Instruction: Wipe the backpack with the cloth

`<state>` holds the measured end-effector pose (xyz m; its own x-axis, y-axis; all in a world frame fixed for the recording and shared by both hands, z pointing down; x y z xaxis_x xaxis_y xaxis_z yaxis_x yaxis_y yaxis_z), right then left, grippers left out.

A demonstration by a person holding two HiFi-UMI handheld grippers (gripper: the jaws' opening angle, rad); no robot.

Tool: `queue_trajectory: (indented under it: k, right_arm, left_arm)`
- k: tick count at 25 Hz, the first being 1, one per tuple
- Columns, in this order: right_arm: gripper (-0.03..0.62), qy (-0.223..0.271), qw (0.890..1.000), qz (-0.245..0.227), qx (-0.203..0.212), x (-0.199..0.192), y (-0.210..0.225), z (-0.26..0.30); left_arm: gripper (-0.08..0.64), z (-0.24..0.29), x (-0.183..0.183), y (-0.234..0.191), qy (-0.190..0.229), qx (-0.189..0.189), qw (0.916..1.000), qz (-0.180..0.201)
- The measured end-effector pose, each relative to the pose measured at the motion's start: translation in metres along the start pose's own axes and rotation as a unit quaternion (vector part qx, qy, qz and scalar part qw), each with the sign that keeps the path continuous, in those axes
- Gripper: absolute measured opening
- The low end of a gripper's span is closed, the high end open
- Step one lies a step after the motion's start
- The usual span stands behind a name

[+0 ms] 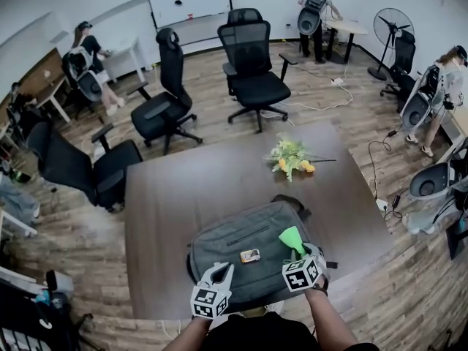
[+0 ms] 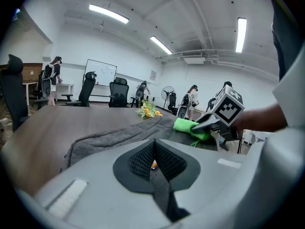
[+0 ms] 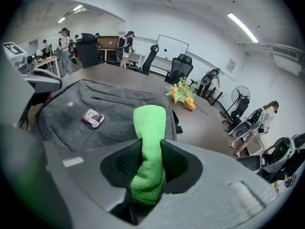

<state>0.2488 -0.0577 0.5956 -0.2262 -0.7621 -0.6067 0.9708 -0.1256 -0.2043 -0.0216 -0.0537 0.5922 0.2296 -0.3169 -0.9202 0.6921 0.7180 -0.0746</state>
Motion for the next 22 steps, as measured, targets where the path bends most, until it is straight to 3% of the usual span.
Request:
queue_trajectory:
  k: [9,12,17,22]
  right_arm:
    - [0.109,0.049,0.998,0.027,0.009,0.013,0.009,-0.014]
    - [0.109,0.086,0.994,0.057,0.035,0.024,0.008,-0.021]
    - [0.109,0.176,0.972,0.121,0.096,0.045,0.015,-0.038]
    - [0.109,0.290,0.940,0.114,0.139,0.075,0.014,-0.069]
  left_arm:
    - [0.020,0.007,0.017,-0.002,0.022,-0.005,0.9997,-0.004]
    - [0.020,0.006,0.020,-0.005,0.025,0.000,0.9996,0.008]
    - [0.020,0.001,0.023,-0.017,0.033,0.013,0.9993,0.013]
    - [0.020,0.000,0.052,-0.026,0.069,0.026,0.9970,0.025]
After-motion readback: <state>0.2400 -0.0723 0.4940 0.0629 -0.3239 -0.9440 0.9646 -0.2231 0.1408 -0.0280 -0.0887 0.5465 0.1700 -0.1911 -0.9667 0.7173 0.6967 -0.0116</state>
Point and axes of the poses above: the fingertips, and each gripper's own axes: z forward along the fingers, y to its right, x out of its top, the point moved 7 cm from there along -z, backward along the fingers, and after that the axes turned 8 degrees about z, right-handed, at the moved point
